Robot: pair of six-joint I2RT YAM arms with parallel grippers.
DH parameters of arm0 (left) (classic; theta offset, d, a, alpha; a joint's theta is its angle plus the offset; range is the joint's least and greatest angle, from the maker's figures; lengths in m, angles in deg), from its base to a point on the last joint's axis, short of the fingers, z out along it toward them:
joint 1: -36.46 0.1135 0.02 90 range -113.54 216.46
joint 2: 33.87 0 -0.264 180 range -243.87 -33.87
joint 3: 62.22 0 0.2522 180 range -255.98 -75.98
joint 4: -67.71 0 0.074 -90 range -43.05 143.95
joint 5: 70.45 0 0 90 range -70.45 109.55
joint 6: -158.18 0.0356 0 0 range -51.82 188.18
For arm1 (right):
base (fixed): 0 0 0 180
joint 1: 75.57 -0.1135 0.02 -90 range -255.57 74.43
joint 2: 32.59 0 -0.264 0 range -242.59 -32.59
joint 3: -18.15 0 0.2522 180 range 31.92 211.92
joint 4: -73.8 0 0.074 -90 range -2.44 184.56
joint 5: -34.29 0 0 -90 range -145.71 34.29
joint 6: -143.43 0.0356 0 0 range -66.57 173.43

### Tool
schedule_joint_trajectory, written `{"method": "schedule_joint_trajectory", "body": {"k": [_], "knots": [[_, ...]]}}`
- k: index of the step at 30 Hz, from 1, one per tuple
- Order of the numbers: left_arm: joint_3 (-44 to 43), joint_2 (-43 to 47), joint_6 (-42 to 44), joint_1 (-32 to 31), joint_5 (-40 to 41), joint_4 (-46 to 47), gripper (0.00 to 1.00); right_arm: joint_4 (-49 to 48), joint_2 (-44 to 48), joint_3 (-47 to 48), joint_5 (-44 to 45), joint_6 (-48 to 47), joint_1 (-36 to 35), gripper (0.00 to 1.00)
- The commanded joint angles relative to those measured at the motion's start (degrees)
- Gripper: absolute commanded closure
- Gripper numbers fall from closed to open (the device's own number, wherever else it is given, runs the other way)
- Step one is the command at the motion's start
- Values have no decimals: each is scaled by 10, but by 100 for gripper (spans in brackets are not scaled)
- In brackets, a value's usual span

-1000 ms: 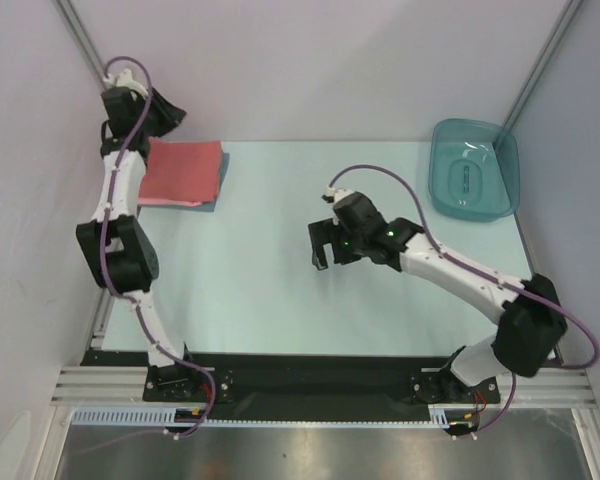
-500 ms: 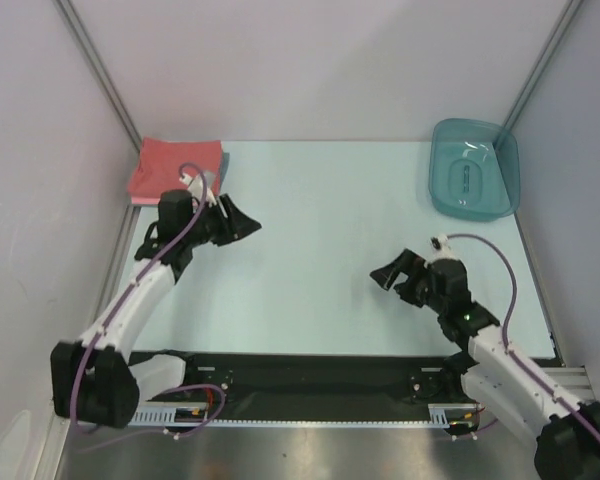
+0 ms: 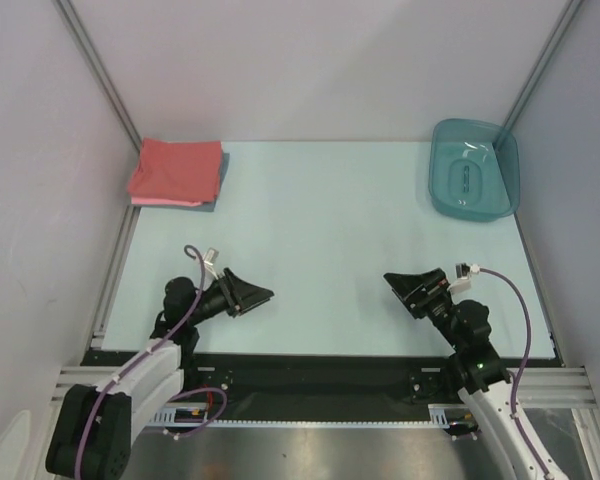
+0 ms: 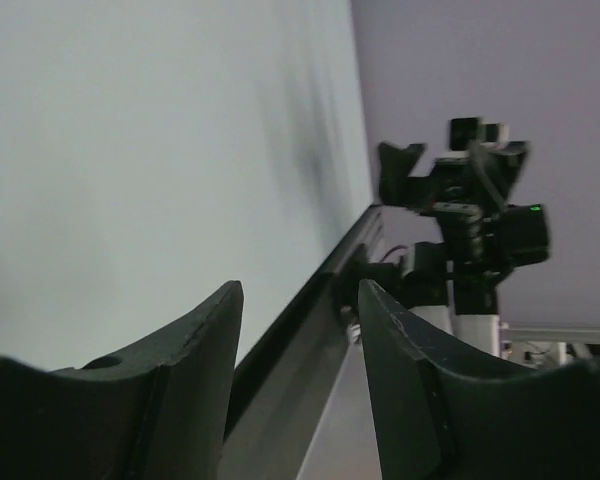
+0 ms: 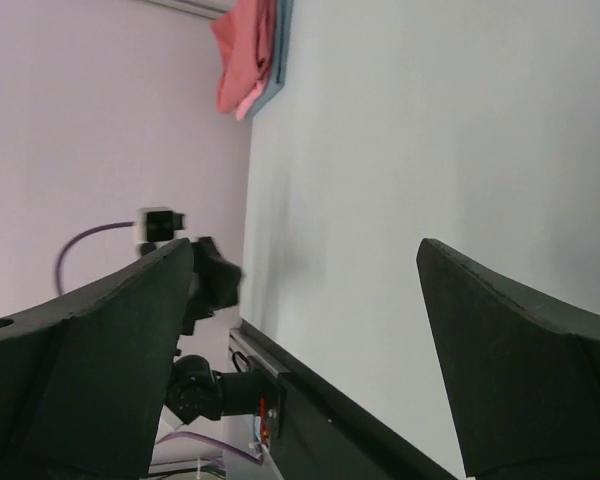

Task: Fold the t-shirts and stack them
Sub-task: Neatly place the folded tshirt to the corner

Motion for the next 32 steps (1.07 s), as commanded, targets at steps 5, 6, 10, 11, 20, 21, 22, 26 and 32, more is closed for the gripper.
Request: {"method": "schedule_joint_trajectory", "body": {"k": [5, 6, 10, 11, 20, 21, 22, 26, 32], "knots": [[149, 174, -199, -1, -36, 272, 45, 122, -32, -65, 3, -20, -31, 0], [149, 203, -208, -1, -29, 257, 45, 133, -29, -65, 9, -19, -36, 0], [146, 312, -227, 0, -6, 194, 44, 144, -16, -66, 19, -17, -55, 0], [147, 312, -227, 0, -11, 196, 44, 144, -16, -66, 18, -15, -56, 0], [150, 238, -196, 0, 7, 216, 45, 148, -16, -65, 30, -6, -67, 0], [148, 234, -195, 0, 7, 212, 46, 148, -15, -64, 32, -7, -68, 0], [149, 233, -194, 0, 8, 211, 46, 149, -15, -62, 32, -8, -69, 0], [148, 231, -191, 0, 6, 206, 46, 159, -15, -59, 39, -9, -69, 0], [147, 228, -190, 0, 2, 201, 45, 155, -14, -65, 35, -5, -70, 0]]}}
